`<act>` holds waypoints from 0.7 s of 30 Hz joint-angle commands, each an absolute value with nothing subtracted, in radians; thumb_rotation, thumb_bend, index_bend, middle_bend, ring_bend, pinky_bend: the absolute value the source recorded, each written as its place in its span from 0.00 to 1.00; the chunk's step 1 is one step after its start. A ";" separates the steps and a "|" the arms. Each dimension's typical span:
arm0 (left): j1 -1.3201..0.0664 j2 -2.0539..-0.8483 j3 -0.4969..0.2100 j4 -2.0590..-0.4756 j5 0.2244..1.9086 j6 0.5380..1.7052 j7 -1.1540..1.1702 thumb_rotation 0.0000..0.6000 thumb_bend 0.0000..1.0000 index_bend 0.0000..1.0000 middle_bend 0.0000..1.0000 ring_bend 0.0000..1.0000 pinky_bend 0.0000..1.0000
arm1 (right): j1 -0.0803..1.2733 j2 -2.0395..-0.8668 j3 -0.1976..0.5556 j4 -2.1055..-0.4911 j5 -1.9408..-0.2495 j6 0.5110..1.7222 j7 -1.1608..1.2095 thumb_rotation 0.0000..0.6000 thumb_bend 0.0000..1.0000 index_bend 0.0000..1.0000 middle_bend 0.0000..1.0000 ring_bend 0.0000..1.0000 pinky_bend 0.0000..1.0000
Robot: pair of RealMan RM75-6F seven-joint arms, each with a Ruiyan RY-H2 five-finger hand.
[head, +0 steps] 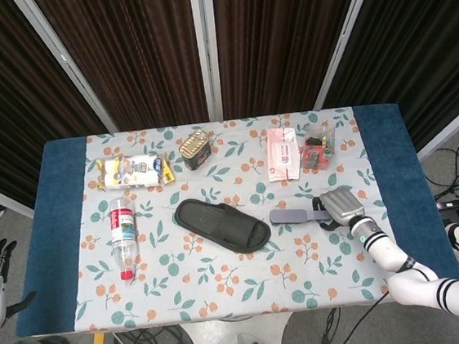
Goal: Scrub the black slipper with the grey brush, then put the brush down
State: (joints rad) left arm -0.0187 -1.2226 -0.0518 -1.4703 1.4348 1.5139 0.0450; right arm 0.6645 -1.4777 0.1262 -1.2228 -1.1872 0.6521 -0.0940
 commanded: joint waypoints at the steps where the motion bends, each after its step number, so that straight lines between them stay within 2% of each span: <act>1: -0.017 -1.224 -0.051 -1.469 1.432 1.514 0.045 1.00 0.17 0.16 0.17 0.10 0.17 | 0.673 -1.487 0.120 -1.210 -1.181 0.638 -0.088 1.00 0.18 0.50 0.53 0.44 0.56; 9: -0.011 -1.224 -0.052 -1.467 1.421 1.513 0.041 1.00 0.17 0.16 0.17 0.10 0.17 | 0.681 -1.510 0.117 -1.187 -1.186 0.635 -0.048 1.00 0.18 0.52 0.56 0.48 0.59; 15: -0.008 -1.225 -0.053 -1.465 1.419 1.515 0.038 1.00 0.17 0.16 0.17 0.10 0.17 | 0.687 -1.521 0.123 -1.173 -1.185 0.625 -0.002 1.00 0.18 0.61 0.66 0.64 0.80; 18: -0.005 -1.225 -0.053 -1.465 1.416 1.517 0.038 1.00 0.17 0.16 0.17 0.10 0.17 | 0.693 -1.525 0.126 -1.168 -1.190 0.628 0.007 1.00 0.18 0.70 0.73 0.74 0.90; 21: -0.007 -1.224 -0.055 -1.470 1.412 1.513 0.040 1.00 0.17 0.16 0.17 0.10 0.17 | 0.699 -1.527 0.128 -1.167 -1.197 0.637 0.003 1.00 0.18 0.84 0.80 0.81 0.98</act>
